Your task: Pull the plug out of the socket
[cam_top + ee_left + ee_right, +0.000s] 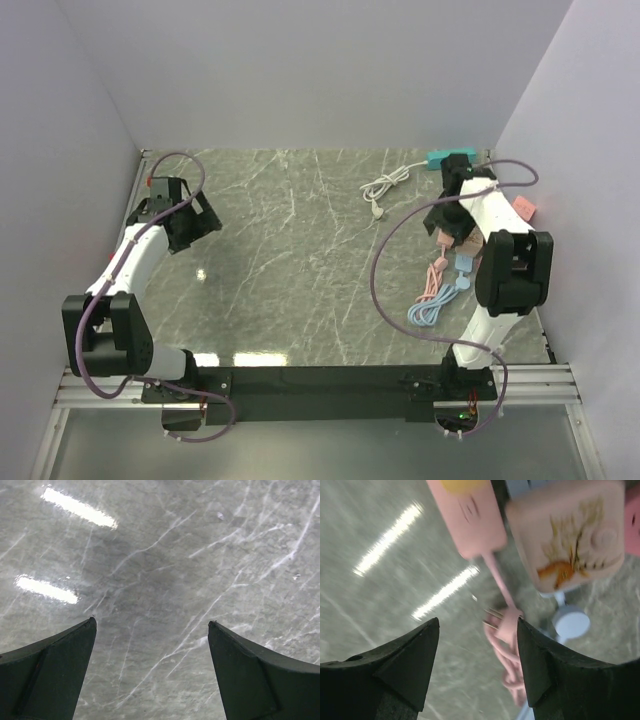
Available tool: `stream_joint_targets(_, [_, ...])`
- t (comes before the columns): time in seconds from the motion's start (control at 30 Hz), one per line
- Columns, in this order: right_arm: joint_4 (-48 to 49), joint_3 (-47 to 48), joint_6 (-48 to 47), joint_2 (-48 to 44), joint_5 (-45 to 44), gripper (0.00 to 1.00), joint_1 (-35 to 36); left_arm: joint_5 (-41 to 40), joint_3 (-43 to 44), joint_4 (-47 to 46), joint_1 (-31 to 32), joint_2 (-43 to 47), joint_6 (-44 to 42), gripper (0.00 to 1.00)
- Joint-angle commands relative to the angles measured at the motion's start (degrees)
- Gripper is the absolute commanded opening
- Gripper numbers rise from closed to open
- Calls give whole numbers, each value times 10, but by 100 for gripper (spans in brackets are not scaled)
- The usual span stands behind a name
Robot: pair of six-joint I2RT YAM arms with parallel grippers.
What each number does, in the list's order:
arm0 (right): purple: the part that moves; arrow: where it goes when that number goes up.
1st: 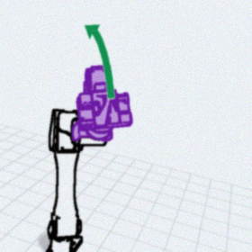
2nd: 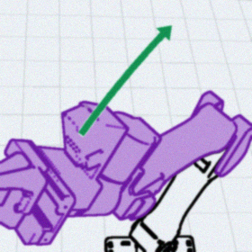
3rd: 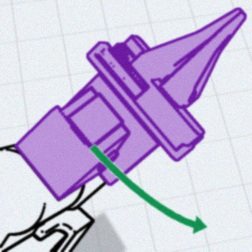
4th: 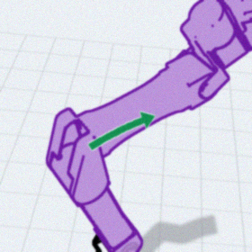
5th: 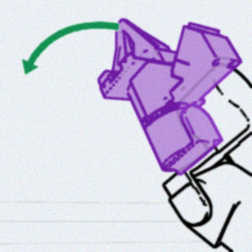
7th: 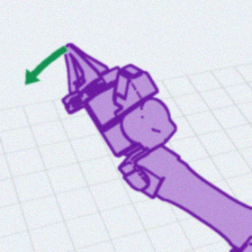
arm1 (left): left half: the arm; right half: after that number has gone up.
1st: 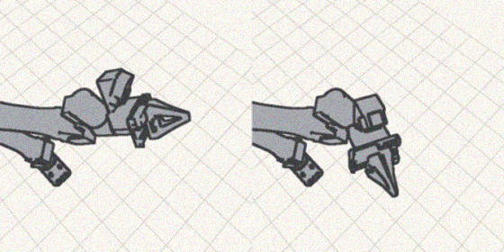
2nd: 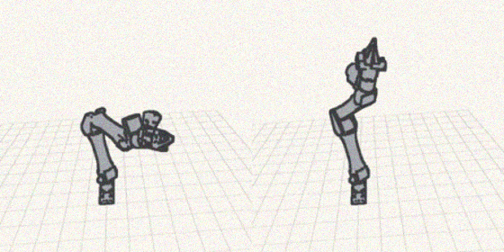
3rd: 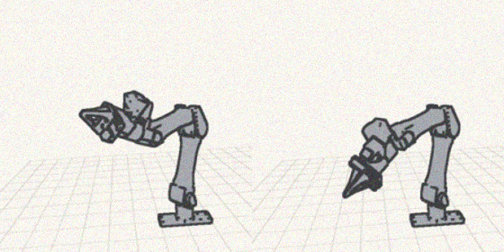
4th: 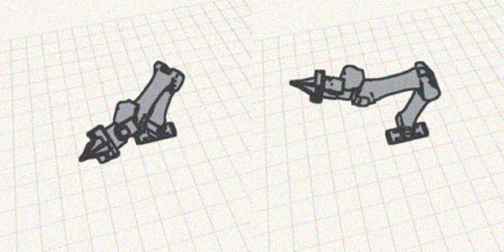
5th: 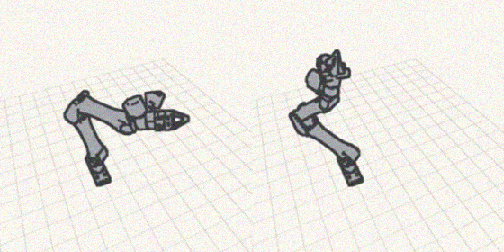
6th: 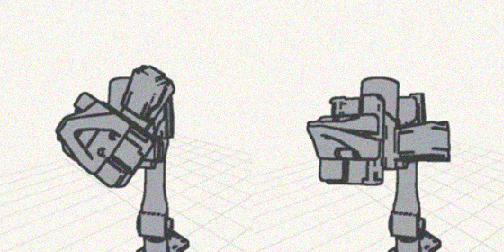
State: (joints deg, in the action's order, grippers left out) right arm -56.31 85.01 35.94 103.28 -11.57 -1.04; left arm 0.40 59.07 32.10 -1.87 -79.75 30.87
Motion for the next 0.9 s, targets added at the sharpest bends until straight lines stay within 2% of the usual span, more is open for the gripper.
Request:
stream_joint_targets(0.0, [-10,-64,-25,-65,-25,70,2,17,19,-12,10,14,-9,99])
stream_joint_targets(0.2, [32,-164,-7,-73,-35,68,23,19,-9,-12,12,36,-10,99])
stream_joint_targets(0.37, [95,-178,13,-26,-16,65,35,21,-21,-11,12,42,-9,99])
stream_joint_targets(0.47, [125,-174,39,-6,-25,60,35,12,-21,-2,11,45,-12,99])
stream_joint_targets(0.53, [140,-166,48,8,-33,47,34,7,-23,2,12,52,-13,99])
stream_joint_targets(0.57, [141,-151,54,16,-41,46,34,1,-23,3,12,56,-14,99])
stream_joint_targets(0.67, [160,-117,55,41,-28,18,32,-2,-28,10,12,62,-15,99])
stream_joint_targets(0.7, [171,-112,52,44,-1,0,32,-2,-31,14,12,65,-15,99])
stream_joint_targets(0.87, [266,-73,50,50,137,0,42,-2,-42,14,12,74,-10,99])
